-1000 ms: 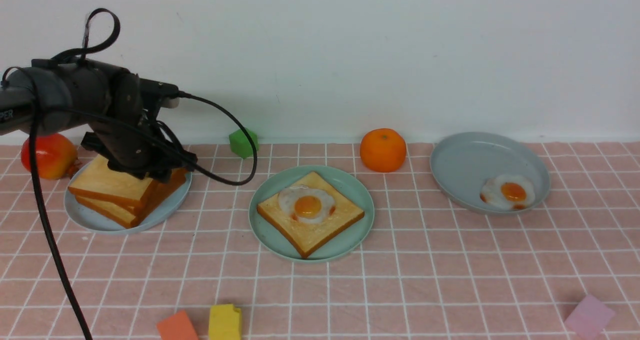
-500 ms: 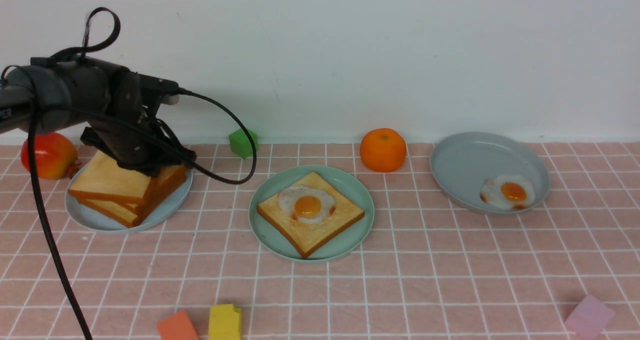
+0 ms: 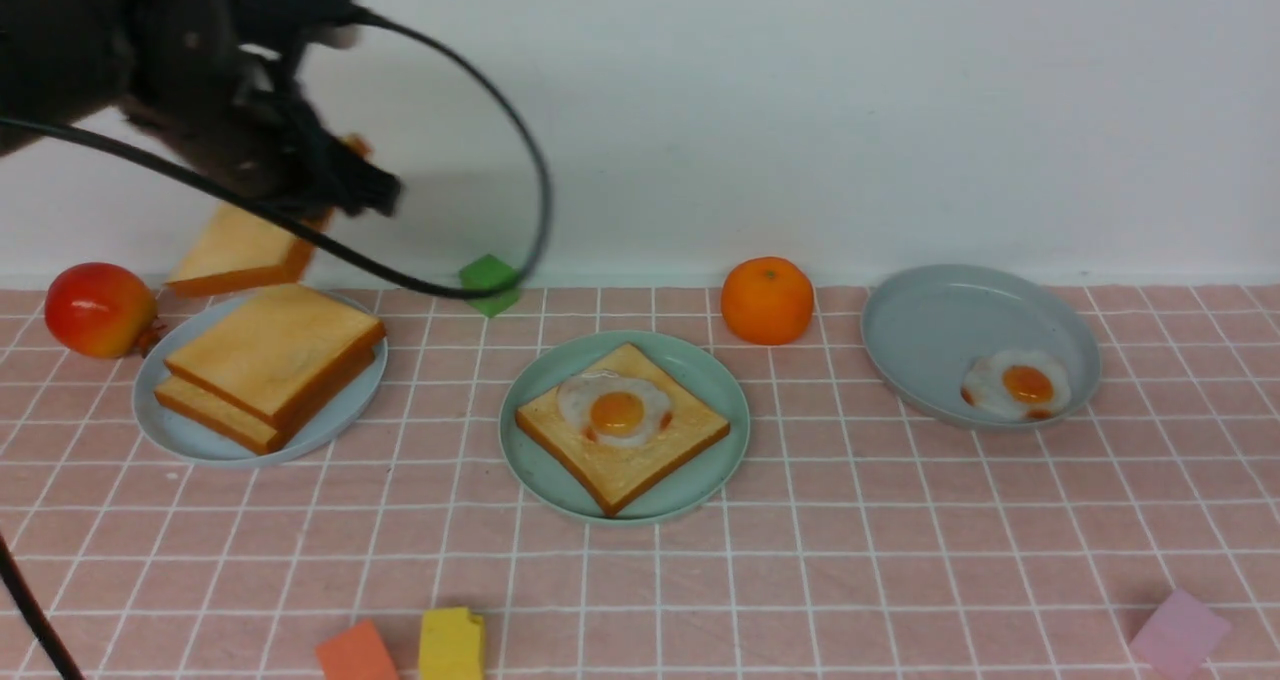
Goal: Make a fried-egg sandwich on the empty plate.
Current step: Use the left arm to place a slice of bread on the fried egg in the middle
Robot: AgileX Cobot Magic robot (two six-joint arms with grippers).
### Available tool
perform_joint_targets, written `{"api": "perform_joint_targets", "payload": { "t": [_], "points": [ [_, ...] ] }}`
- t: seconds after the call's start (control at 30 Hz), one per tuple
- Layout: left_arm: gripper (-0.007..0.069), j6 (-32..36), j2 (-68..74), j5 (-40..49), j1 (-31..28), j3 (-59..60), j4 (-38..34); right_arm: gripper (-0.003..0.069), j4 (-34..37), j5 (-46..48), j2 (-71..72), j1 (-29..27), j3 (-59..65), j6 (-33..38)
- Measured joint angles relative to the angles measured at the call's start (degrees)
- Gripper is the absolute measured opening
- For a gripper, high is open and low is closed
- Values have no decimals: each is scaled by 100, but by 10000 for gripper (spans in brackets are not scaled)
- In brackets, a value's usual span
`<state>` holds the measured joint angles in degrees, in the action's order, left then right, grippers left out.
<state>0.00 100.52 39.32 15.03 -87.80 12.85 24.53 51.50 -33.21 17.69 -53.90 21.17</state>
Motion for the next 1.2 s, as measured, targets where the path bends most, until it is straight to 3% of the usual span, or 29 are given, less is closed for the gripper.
{"api": "perform_joint_targets", "payload": {
  "t": [0.23, 0.4, 1.2],
  "points": [
    [-13, 517, 301, -24, 1499, 0, -26, 15, -223, 302, 0, 0, 0, 0],
    [-13, 649, 736, -104, 2053, 0, 18, 15, -304, 576, 0, 0, 0, 0],
    [-13, 814, 1504, -349, 2122, 0, -93, 17, -458, 748, 0, 0, 0, 0]
  ]
}}
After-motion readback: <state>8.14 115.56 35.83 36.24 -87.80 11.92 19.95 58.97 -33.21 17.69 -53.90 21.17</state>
